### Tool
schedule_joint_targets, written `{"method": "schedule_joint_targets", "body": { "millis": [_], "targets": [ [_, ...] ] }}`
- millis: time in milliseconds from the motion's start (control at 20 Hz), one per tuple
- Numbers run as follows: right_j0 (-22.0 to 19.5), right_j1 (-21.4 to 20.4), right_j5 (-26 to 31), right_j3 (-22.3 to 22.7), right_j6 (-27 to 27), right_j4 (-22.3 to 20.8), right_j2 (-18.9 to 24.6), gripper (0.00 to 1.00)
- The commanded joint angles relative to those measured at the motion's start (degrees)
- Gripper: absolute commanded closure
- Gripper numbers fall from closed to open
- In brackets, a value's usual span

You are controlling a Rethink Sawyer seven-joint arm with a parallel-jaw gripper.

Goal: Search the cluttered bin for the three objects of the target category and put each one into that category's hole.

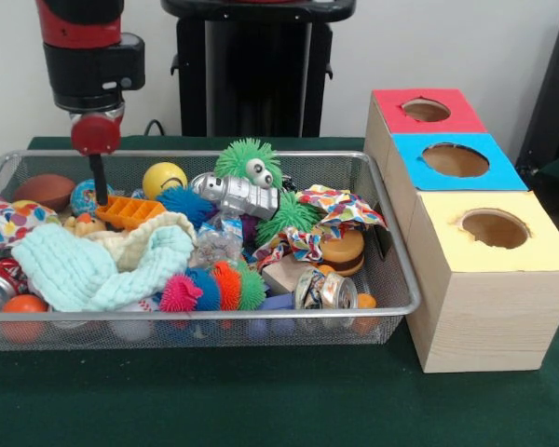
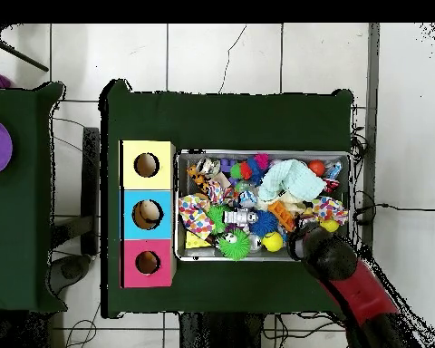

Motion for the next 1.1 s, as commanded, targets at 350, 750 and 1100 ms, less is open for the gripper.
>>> {"method": "schedule_joint_targets", "body": {
  "millis": [350,750,1100],
  "targets": [
    [-1.7,5.5,-1.5,-9.1,1.8,-2.8,6.9,0.00],
    [-4.7,6.8,-0.3,-11.1,-0.1,-5.5,8.8,0.00],
    [-6.3,8.0,0.0,-12.3,0.1,-7.5,10.0,0.00]
  ]
}}
